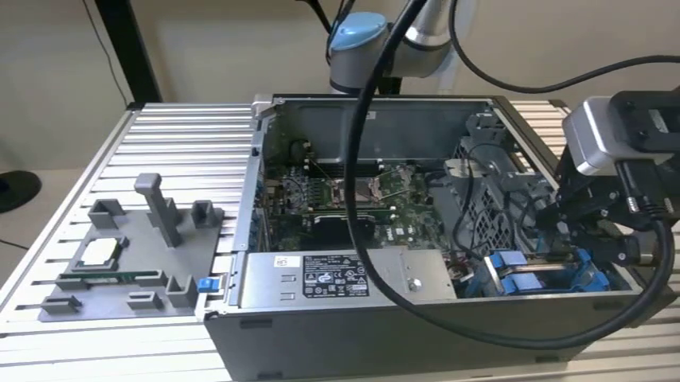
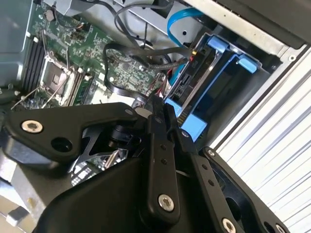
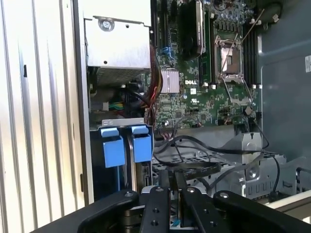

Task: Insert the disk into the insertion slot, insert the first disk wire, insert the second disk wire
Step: 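Insert the second disk wire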

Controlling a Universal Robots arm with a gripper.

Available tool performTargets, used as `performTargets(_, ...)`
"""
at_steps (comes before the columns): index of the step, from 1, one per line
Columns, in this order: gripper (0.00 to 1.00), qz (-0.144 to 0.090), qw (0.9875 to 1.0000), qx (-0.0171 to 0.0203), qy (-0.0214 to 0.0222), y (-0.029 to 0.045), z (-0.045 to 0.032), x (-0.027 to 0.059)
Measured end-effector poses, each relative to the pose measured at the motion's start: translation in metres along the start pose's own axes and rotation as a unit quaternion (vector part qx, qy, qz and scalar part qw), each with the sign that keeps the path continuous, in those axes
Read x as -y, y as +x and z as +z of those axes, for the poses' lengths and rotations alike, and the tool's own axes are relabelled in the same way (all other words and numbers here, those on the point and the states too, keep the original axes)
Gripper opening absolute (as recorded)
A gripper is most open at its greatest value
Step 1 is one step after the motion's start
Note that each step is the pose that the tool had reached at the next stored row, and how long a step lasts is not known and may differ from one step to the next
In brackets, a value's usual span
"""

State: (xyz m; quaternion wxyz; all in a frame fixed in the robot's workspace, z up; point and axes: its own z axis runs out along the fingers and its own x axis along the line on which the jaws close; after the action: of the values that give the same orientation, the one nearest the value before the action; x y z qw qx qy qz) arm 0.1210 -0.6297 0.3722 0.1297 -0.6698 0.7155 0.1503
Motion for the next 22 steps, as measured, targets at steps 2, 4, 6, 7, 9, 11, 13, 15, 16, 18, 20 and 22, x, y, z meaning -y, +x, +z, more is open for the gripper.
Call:
performTargets(2,0.00,-0.001,1.0000,-0.0001,0.0023,0.0011,-0.0003,-0.0024)
performTargets(4,0.00,-0.002,1.0000,0.0001,0.0046,0.0029,-0.0003,-0.0045)
performTargets(6,0.00,-0.004,1.0000,-0.0008,0.0084,0.0041,-0.0001,-0.0071)
performTargets(7,0.00,-0.005,0.9999,-0.0021,0.0112,0.0043,0.0000,-0.0083)
performTargets(9,0.00,-0.007,0.9998,-0.0065,0.0167,0.0046,0.0004,-0.0089)
performTargets(11,0.00,-0.010,0.9995,-0.0127,0.0251,0.0047,0.0006,-0.0089)
performTargets(13,0.00,-0.014,0.9992,-0.0194,0.0333,0.0047,0.0008,-0.0088)
performTargets(15,0.00,-0.016,0.9987,-0.0265,0.0393,0.0050,0.0013,-0.0088)
performTargets(16,0.00,-0.017,0.9985,-0.0300,0.0417,0.0051,0.0016,-0.0088)
performTargets(18,0.00,-0.019,0.9981,-0.0376,0.0453,0.0054,0.0023,-0.0087)
performTargets(20,0.00,-0.019,0.9977,-0.0440,0.0472,0.0058,0.0034,-0.0087)
performTargets(22,0.00,-0.020,0.9976,-0.0458,0.0482,0.0063,0.0043,-0.0087)
